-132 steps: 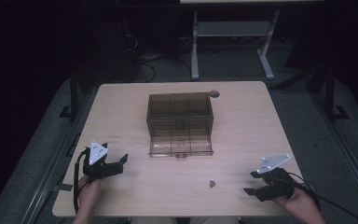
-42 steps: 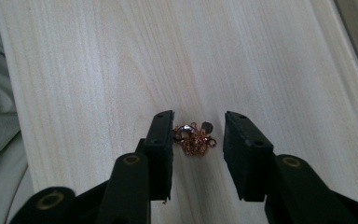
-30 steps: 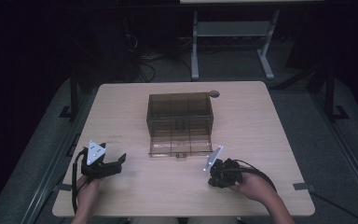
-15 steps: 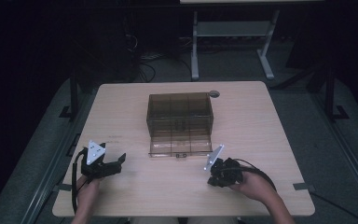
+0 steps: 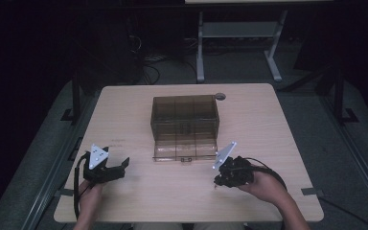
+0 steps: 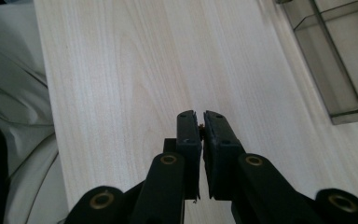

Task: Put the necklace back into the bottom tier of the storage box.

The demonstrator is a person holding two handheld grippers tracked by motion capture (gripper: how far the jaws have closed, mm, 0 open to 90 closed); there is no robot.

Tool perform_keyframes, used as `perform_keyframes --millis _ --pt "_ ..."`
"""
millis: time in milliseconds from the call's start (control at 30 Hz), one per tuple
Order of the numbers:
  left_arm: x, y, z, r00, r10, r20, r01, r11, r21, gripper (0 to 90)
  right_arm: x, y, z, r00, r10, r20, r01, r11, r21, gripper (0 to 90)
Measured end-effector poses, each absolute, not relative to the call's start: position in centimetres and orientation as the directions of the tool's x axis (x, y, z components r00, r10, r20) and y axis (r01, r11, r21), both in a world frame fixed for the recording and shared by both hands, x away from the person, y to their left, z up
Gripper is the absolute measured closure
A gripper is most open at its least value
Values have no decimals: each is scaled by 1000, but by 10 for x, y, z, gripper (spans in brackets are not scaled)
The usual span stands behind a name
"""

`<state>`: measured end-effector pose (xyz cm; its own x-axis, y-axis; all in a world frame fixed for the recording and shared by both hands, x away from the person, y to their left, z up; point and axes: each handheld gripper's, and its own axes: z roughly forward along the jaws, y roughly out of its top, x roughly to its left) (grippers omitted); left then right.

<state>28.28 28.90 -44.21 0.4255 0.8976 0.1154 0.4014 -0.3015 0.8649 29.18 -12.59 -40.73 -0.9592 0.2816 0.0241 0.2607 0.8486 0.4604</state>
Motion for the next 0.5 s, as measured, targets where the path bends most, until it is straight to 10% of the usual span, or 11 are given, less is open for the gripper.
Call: perform_keyframes --millis 500 --pt "283 290 -442 422 899 114 400 -298 867 129 304 -126 -384 -961 277 15 249 839 484 851"
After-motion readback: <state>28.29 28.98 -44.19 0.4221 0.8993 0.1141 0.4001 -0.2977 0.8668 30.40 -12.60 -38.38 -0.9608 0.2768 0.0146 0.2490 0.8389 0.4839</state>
